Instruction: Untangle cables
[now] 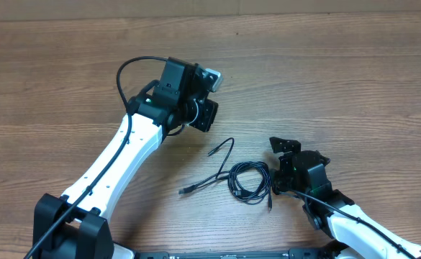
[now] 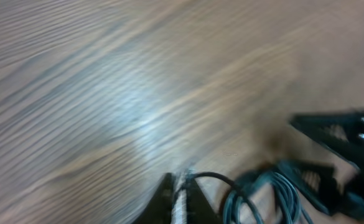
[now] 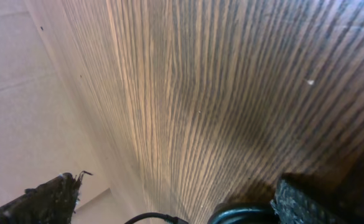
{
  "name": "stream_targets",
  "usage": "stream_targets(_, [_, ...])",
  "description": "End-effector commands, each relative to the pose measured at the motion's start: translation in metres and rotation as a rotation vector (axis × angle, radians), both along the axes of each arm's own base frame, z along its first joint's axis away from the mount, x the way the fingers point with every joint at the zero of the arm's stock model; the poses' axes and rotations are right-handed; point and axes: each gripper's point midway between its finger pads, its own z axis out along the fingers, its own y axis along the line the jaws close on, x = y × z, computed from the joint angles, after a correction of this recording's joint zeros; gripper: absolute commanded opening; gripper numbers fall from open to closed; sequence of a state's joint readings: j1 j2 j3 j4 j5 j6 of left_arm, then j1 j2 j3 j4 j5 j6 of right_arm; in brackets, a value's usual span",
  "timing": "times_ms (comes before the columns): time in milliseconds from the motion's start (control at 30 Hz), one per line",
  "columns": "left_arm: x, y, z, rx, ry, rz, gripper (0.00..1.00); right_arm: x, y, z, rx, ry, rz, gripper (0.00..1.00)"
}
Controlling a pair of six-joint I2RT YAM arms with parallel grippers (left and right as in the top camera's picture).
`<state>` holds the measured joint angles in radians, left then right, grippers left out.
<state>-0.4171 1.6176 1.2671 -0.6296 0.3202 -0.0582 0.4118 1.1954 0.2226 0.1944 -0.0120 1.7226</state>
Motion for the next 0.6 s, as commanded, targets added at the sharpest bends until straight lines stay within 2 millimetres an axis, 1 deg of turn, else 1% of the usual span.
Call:
stream_targets(0, [0.018,0.024,0.011,0.060,-0.038,0.206,0.20,-0.006,-0.005,-0.010,-0.028,0.032,-0.006,1.00])
stream_targets(100, [0.018,0.024,0.006,0.067,-0.027,0.206,0.38,-0.006,-0.005,-0.010,-0.028,0.032,-0.006,1.00])
stream_targets(200, [0.013,0.018,-0.003,0.067,0.007,0.184,0.61,-0.005,-0.006,-0.010,-0.028,0.032,-0.007,1.00])
stream_targets(267, [0.008,0.013,-0.010,0.067,0.034,0.148,0.80,-0.005,-0.005,-0.009,-0.027,0.029,-0.006,1.00])
stream_targets(333, [0.001,0.005,-0.018,0.057,0.065,0.075,0.89,-0.002,-0.004,-0.006,-0.056,-0.006,0.029,1.00])
stream_targets(367, [-0.003,0.000,-0.021,0.044,0.081,0.037,0.94,0.003,-0.003,0.000,-0.088,-0.055,0.068,1.00])
stream_targets(433, [-0.010,-0.007,-0.026,0.024,0.109,-0.021,1.00,0.014,0.000,0.015,-0.161,-0.174,0.149,1.00])
stream_targets(467, [-0.014,-0.011,-0.028,0.007,0.122,-0.055,1.00,0.021,0.003,0.027,-0.210,-0.259,0.203,1.00])
stream_targets(533, [-0.019,-0.017,-0.027,-0.020,0.129,-0.106,1.00,0.026,0.008,0.044,-0.273,-0.366,0.274,1.00])
stream_targets(567, [-0.021,-0.020,-0.026,-0.030,0.127,-0.129,0.98,0.027,0.010,0.051,-0.298,-0.404,0.303,1.00])
